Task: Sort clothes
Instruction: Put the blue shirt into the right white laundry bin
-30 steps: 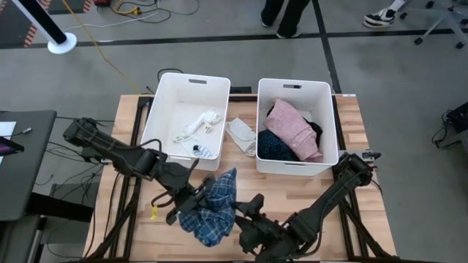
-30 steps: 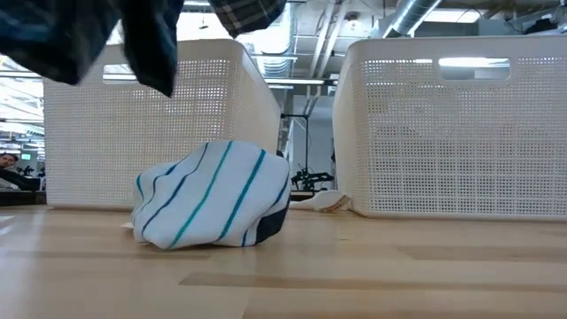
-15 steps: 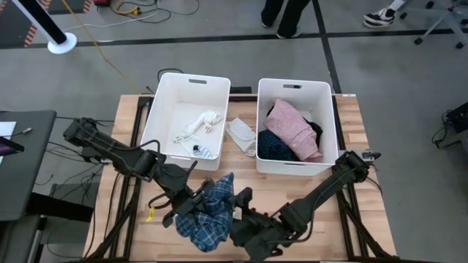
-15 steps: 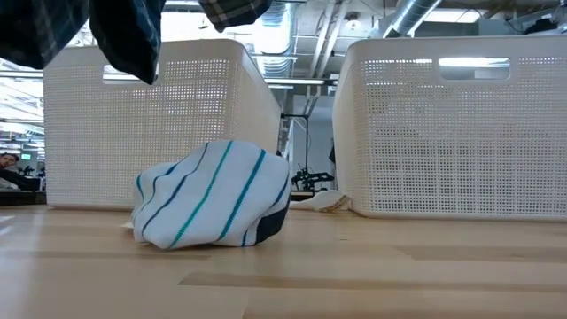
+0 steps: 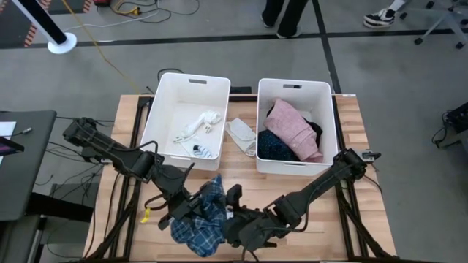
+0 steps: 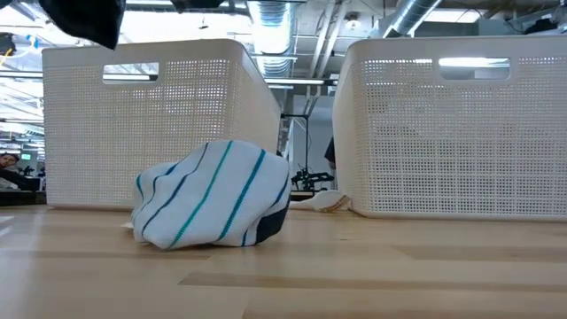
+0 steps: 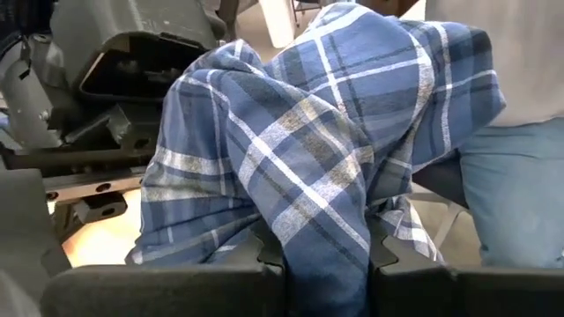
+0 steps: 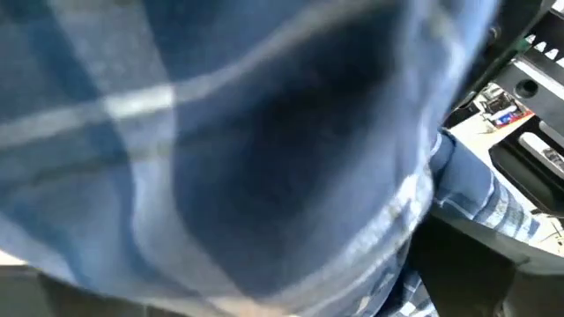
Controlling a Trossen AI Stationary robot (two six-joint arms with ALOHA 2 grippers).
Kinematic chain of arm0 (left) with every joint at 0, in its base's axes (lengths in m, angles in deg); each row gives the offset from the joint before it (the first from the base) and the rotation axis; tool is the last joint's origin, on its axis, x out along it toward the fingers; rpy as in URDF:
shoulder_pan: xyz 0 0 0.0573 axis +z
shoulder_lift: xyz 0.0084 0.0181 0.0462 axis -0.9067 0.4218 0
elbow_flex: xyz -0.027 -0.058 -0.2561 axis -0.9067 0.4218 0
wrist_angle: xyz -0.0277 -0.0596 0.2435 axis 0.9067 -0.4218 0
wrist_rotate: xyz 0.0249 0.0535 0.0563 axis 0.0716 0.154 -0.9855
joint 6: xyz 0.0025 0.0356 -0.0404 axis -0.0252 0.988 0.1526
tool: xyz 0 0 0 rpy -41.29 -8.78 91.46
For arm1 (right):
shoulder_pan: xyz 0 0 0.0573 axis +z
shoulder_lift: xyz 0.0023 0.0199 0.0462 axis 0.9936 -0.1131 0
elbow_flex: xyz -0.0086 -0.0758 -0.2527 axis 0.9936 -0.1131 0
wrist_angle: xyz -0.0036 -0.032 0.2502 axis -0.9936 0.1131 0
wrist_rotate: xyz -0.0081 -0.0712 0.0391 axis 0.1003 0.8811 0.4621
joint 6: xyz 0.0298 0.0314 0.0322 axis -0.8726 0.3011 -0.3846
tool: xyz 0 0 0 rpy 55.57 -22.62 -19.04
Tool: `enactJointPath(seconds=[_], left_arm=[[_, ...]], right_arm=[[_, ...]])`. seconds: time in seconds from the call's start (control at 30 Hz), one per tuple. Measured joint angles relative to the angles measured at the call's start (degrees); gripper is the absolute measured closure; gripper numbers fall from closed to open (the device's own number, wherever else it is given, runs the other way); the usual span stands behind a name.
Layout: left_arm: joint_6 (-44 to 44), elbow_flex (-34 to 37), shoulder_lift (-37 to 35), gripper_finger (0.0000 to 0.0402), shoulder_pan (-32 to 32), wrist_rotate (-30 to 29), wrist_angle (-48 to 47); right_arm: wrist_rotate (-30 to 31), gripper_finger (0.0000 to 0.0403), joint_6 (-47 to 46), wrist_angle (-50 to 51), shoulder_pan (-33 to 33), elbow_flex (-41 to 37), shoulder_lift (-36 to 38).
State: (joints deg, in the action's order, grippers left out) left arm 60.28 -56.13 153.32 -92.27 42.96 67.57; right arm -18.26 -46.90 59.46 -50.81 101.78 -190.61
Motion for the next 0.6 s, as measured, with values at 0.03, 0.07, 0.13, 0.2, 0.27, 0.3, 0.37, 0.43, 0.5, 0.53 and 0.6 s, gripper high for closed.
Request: enactJointPath(seconds=[0.03,0.07,0.13,0.2,0.27,0.3,0.37,0.43,0.5,0.53,0.6], left_arm=[[-0.2,0.0,0.0,0.0361,-0.1,-0.1,0.2],[-0.5,0.0,0.0,0.0361,-0.2,-0.4,0.3],[-1.0,0.0,0.0,0.0350,-0.3,-1.0,0.4],[-2.2,0.0,0.0,0.0334,-0.3,-1.7,0.5],[-2.9,0.0,0.0,0.0317,-0.3,-2.2,0.5],[-3.0,0.0,-0.1,0.0309,-0.3,-2.3,0.6],[-3.1,-0.1,-0.1,0.0295,-0.3,-2.6,0.8],[-3.5,-0.1,-0.1,0.0283,-0.3,-3.5,0.6],[-3.8,-0.1,-0.1,0.0271,-0.3,-4.5,0.4],[-4.1,-0.1,-0.4,0.0266,-0.4,-5.0,0.2],[-4.6,-0.1,-1.0,0.0256,-0.7,-6.2,-0.3]], right_arm=[[0.0,0.0055,0.0,-0.2,0.0,0.0,0.0],[0.0,0.0066,0.0,-0.5,0.0,0.0,0.0],[0.0,0.0097,0.3,-1.0,0.0,0.0,0.0],[0.1,0.0139,0.4,-1.0,0.0,0.0,0.0],[0.1,0.0195,0.5,-0.9,0.0,-0.1,0.0],[0.2,0.0225,0.5,-0.9,0.0,-0.1,0.0],[0.2,0.0297,0.7,-0.6,0.0,-0.1,0.0],[0.4,0.0363,0.9,0.0,0.1,-0.1,0.0],[0.9,0.0376,1.6,0.1,0.4,-0.1,0.0],[1.1,0.0376,1.8,-0.1,0.5,-0.1,0.0],[1.3,0.0376,1.8,-0.6,0.5,-0.1,0.0]])
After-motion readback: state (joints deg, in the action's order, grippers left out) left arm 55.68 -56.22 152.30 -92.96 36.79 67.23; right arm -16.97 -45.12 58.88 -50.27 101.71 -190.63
